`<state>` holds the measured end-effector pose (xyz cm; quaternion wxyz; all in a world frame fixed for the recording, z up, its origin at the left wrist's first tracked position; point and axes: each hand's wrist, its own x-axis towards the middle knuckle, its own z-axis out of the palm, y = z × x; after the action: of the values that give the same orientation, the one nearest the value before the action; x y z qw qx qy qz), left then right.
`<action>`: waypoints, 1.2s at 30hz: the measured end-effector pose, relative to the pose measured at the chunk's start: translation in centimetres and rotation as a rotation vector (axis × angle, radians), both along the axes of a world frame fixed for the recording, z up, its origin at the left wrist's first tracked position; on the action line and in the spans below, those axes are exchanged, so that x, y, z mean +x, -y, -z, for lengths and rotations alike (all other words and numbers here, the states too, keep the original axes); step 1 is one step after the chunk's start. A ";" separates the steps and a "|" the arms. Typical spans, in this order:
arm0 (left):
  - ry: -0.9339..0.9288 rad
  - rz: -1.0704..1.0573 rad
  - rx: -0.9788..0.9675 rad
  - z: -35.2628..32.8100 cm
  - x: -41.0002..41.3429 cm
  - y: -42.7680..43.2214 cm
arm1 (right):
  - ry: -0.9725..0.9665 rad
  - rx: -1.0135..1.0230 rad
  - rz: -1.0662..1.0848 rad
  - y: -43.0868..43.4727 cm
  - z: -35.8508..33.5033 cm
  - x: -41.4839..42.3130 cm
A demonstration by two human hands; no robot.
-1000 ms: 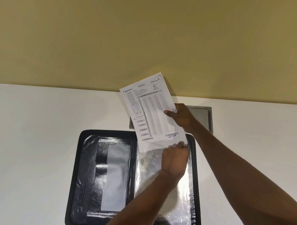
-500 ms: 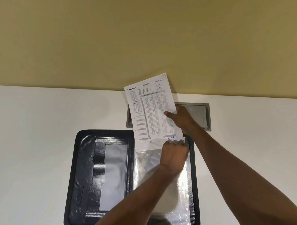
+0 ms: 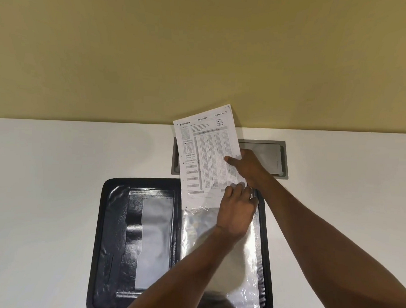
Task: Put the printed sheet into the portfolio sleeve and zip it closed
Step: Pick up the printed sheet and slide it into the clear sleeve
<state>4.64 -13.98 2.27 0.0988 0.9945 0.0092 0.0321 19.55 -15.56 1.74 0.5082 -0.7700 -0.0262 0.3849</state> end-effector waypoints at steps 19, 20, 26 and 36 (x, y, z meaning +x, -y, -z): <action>-0.129 -0.209 -0.320 2.0 2.1 -0.3 | -0.161 -0.080 0.001 3.3 1.9 0.6; -0.138 -0.232 -0.342 2.0 2.2 -0.2 | -0.165 -0.089 0.039 3.2 1.9 1.0; -0.180 -0.359 -0.429 2.4 3.7 0.0 | -0.180 -0.168 -0.059 3.7 0.9 2.4; -0.155 -0.427 -0.512 4.1 4.3 0.2 | -0.109 -0.468 -0.376 5.2 1.2 3.2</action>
<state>8.94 -14.21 -1.83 0.3355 0.9125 0.2323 -0.0272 22.75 -20.80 0.57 0.2377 -0.8259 -0.0516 0.5086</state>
